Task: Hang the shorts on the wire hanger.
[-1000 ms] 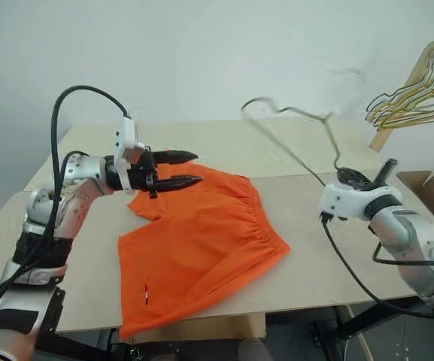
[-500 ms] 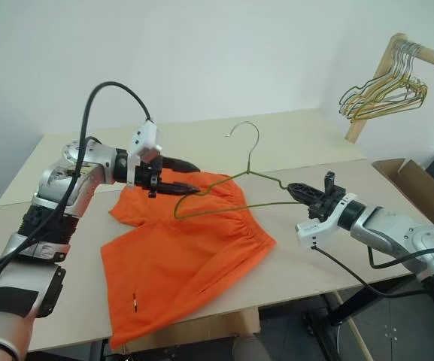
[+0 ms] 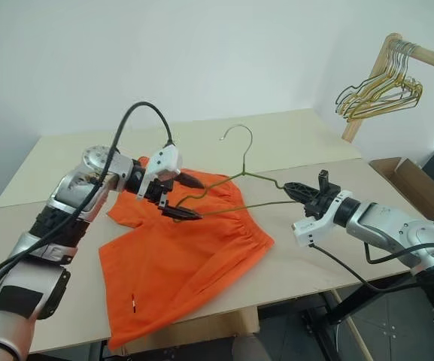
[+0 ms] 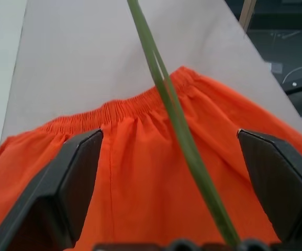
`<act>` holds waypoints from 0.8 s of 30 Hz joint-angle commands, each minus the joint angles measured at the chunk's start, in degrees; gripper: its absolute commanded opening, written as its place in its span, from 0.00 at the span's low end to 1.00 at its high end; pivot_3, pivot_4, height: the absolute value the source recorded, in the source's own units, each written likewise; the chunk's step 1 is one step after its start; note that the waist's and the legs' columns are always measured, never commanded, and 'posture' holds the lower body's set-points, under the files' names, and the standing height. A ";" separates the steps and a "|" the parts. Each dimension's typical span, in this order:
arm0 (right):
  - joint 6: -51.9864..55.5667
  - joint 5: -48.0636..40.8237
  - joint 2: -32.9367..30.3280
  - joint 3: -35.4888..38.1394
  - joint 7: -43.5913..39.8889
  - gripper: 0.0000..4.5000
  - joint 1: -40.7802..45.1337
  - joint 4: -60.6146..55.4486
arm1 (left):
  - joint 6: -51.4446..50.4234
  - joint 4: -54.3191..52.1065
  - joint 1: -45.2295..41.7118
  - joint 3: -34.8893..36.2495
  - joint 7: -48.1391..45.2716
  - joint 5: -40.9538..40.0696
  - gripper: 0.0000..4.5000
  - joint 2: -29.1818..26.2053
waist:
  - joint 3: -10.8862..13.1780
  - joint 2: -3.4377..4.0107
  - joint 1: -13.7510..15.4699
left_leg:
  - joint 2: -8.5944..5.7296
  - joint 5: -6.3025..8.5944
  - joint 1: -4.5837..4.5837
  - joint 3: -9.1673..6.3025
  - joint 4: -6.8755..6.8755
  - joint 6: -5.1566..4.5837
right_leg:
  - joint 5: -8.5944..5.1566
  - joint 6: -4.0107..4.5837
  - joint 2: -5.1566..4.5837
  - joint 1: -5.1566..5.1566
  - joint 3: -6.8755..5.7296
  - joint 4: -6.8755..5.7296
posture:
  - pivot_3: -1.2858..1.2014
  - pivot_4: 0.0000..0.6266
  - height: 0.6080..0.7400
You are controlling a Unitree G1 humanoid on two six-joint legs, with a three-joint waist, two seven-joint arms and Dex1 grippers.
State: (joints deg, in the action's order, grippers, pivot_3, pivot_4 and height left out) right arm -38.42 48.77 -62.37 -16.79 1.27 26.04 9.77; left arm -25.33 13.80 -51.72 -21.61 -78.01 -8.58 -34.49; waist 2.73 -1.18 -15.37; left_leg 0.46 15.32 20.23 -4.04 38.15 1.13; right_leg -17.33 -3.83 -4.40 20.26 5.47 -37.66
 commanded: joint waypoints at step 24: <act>-3.34 0.43 0.00 3.18 1.11 0.06 3.26 -1.20 | -8.90 -0.96 -2.62 -1.83 4.88 6.03 0.00 1.25 | 0.00 0.00 0.14 | -0.04 0.00 -0.01 -0.07 0.02 0.00 | 0.00 0.00 -0.02 0.00 -0.01 -0.07 | 0.43 0.00 1.00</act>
State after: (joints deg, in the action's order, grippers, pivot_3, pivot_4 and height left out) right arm -40.12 50.53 -61.97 -16.43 1.54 28.25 10.17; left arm -34.00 13.33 -51.81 -23.91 -73.55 -3.03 -33.66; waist 2.72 -1.18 -15.23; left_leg 0.42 15.32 20.22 -4.11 38.18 1.13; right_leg -17.33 -3.83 -4.42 20.27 5.46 -37.73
